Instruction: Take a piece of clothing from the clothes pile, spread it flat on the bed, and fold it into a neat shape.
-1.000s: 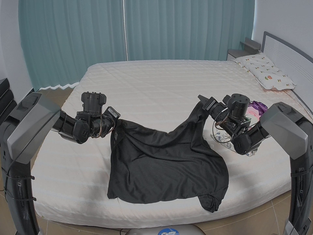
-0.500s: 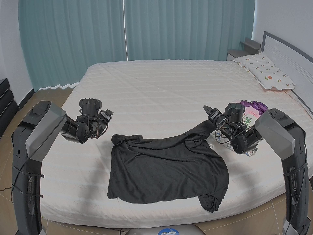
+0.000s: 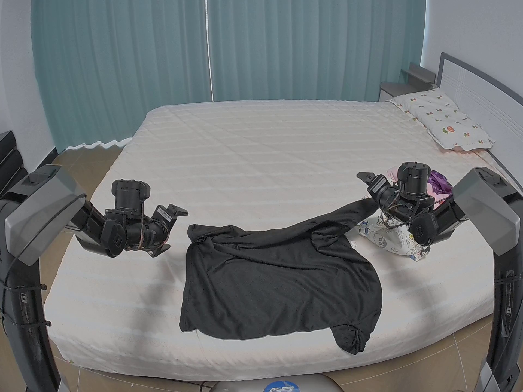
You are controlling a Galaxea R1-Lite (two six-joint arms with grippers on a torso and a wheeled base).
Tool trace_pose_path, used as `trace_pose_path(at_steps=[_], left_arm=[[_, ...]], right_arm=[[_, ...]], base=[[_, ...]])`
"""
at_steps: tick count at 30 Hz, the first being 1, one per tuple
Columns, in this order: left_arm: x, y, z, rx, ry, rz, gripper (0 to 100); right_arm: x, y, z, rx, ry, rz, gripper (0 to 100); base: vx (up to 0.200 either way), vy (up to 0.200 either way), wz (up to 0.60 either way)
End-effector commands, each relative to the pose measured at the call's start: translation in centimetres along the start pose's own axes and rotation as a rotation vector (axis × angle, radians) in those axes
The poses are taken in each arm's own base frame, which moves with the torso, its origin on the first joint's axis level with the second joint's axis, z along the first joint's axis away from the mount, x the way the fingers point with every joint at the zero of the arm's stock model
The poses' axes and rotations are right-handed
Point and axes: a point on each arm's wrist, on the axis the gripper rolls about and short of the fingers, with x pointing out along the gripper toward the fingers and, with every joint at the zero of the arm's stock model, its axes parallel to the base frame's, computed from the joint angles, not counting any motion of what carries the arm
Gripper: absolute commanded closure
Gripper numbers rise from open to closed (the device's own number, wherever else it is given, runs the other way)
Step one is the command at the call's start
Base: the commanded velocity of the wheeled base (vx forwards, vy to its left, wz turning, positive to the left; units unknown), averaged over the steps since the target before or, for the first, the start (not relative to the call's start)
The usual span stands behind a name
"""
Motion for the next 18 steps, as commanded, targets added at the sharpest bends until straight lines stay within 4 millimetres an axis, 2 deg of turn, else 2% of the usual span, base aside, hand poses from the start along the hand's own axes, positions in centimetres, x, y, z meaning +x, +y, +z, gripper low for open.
trace_pose_path(at_steps=[1,4,7,8,9,12,13,16,18], left_arm=[[-2.8,0.2,-0.3,-0.041,0.008,-0.037,0],[-2.6,0.9,-0.7,-0.045,0.021,-0.053,0],[-2.4,1.9,-1.2,-0.045,0.042,-0.062,0],[-2.4,1.9,-1.2,-0.045,0.042,-0.062,0],[-2.3,2.3,-1.4,-0.042,0.038,-0.074,0],[-2.5,2.2,-1.5,-0.045,0.027,-0.099,0],[-2.4,2.2,-1.5,-0.052,0.026,-0.103,0],[-2.2,2.3,-1.5,-0.06,0.026,-0.106,0],[-2.1,2.4,-1.5,-0.062,0.027,-0.1,0]], right_arm=[[-1.2,1.1,-1.1,0.04,0.132,-0.024,0],[-0.2,4.0,0.0,0.121,0.08,0.068,0],[0.9,7.3,2.6,0.257,-0.088,0.15,0],[0.9,7.3,2.6,0.257,-0.088,0.15,0],[1.6,8.9,4.0,0.3,-0.186,0.21,0],[2.6,9.8,4.8,0.31,-0.253,0.255,0],[3.1,9.3,4.2,0.305,-0.233,0.238,0],[5.8,6.6,-1.0,0.195,-0.136,0.114,0],[6.5,5.5,-2.2,0.146,-0.115,0.084,0]], base=[[0.0,0.0,0.0],[0.0,0.0,0.0],[0.0,0.0,0.0],[0.0,0.0,0.0],[0.0,0.0,0.0],[0.0,0.0,0.0],[0.0,0.0,0.0],[0.0,0.0,0.0],[0.0,0.0,0.0]])
